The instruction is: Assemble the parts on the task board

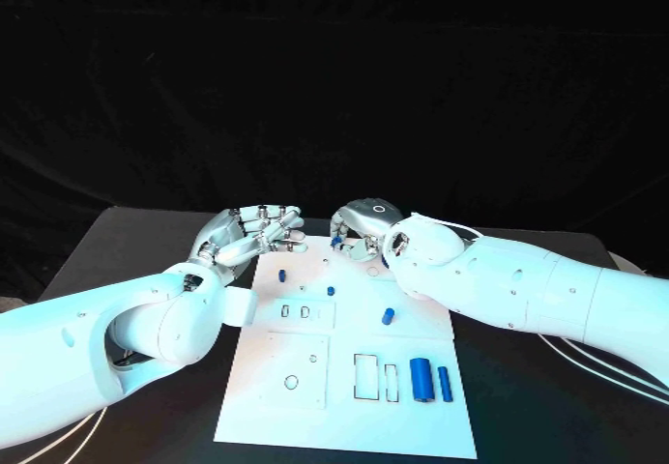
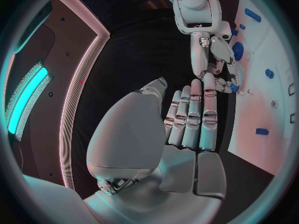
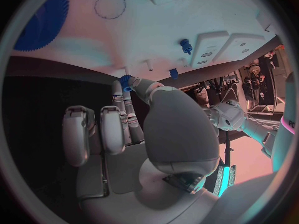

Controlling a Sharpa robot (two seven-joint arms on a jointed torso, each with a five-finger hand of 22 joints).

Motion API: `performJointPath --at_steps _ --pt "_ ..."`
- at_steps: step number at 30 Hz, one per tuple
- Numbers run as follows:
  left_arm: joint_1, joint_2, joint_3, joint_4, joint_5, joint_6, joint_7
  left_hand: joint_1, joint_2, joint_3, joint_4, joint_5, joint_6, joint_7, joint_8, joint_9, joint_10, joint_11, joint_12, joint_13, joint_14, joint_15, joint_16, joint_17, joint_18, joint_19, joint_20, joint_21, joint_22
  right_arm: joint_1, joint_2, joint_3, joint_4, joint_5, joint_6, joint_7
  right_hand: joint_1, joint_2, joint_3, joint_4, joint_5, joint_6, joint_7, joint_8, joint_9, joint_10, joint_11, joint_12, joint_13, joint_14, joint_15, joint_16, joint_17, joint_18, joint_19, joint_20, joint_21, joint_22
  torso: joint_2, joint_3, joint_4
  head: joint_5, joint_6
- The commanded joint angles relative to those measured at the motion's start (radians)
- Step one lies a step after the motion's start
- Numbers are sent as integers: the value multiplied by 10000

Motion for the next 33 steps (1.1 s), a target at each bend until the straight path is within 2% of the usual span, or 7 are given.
performJointPath --at_steps 1,9,22,29,31,33 --pt "27 25 10 14 18 186 49 -111 -1 23 18 -59 -32 53 -33 -17 -25 51 -19 -5 7 75 -43 9 117 76 -5 31 -9 -14 60 -6 -63 -6 174 122 11 64 46 15 69 13 16 35 46 13 -3 -4 8 320 -49 57 7 -65 12 -6 23 565 0 -6 -1 10 -4" --pt "36 49 10 4 18 193 44 -111 -1 23 18 -59 -32 53 -33 -17 -25 51 -19 -5 7 75 -43 9 117 76 -5 31 -9 -76 254 -17 -324 21 166 147 -24 50 37 26 74 -8 25 36 61 1 7 -13 7 314 -41 50 -14 -62 0 -3 15 553 5 -11 33 -12 -2" --pt "42 72 10 -37 18 212 11 -111 -1 23 18 -59 -32 53 -33 -17 -25 51 -19 -5 7 75 -43 9 117 76 -5 31 -9 -111 503 -37 -654 26 409 104 -141 6 28 67 16 -141 64 4 105 -121 51 -88 -15 293 -5 32 -73 -44 -67 21 -33 482 11 -10 14 8 -27" --pt "51 76 10 -44 18 233 -6 -108 5 32 8 -55 -31 55 -41 -19 -23 53 -39 -2 -3 78 -59 23 118 74 -2 22 -17 -119 579 -50 -796 17 497 -30 -287 -154 29 110 -104 -569 251 -218 92 -606 222 -346 -119 185 136 -136 -404 71 -435 123 -357 -23 10 -8 16 8 -9" --pt "54 75 10 -44 18 241 -19 -108 5 32 8 -55 -31 55 -41 -19 -23 53 -39 -2 -3 78 -59 23 118 74 -2 22 -17 -120 587 -53 -816 11 481 -72 -337 -269 15 109 -124 -932 386 -426 40 -874 336 -442 -164 202 230 -82 -326 110 -559 205 -475 -193 9 -9 15 7 -8" --pt "56 74 10 -46 18 246 -30 -108 5 32 8 -55 -31 55 -41 -19 -23 53 -39 -2 -3 78 -59 23 118 74 -2 22 -17 -121 582 -55 -814 5 440 -95 -352 -302 6 106 -143 -1036 405 -490 29 -966 369 -454 -174 188 257 -100 -381 138 -641 240 -554 -309 10 -8 10 6 -15"
